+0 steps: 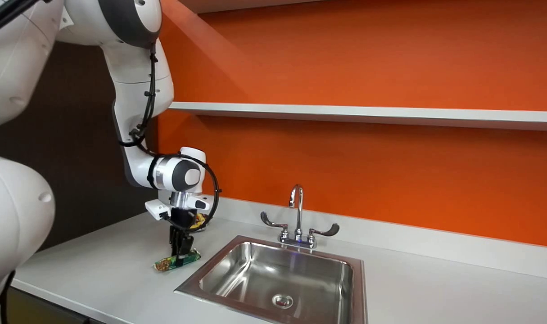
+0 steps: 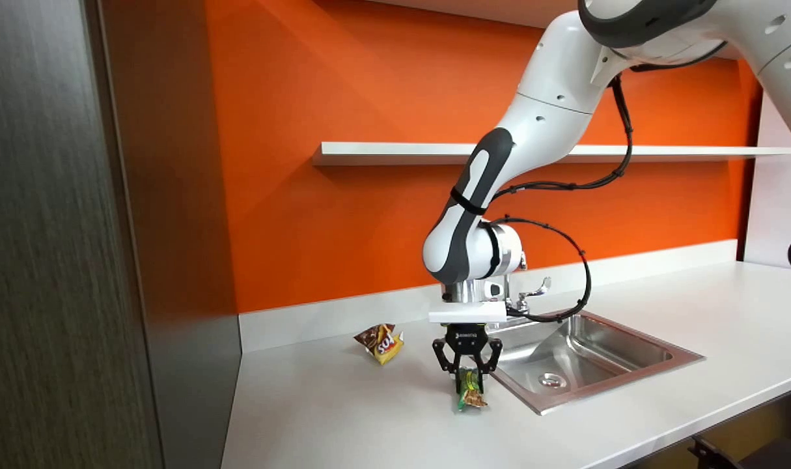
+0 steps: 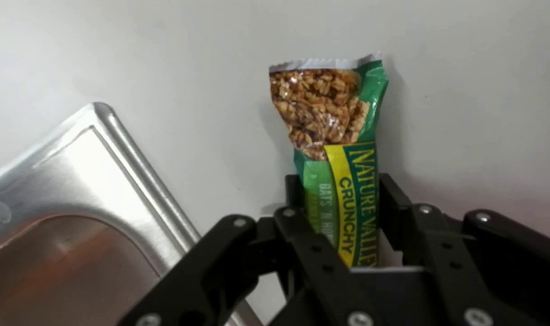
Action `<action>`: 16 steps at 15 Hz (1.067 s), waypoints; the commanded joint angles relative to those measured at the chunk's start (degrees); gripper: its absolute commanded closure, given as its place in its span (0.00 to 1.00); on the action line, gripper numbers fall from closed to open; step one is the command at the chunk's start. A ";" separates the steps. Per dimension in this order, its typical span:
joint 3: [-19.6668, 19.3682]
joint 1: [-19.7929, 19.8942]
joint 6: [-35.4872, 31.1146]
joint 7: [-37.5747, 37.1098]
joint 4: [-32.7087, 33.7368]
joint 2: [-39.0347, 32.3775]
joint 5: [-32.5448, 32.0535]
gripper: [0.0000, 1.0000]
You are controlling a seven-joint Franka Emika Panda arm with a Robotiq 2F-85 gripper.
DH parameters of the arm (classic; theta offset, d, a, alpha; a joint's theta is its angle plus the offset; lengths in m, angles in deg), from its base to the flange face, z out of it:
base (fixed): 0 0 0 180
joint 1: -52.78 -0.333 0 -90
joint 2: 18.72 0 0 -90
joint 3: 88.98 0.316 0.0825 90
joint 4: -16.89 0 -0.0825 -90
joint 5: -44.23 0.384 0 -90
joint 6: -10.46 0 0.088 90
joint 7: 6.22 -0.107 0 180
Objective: Pick up the candy bar and put it on the shelf
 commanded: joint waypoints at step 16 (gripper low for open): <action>1.62 0.60 2.62 15.00 -15.86 27.95 -13.42 0.82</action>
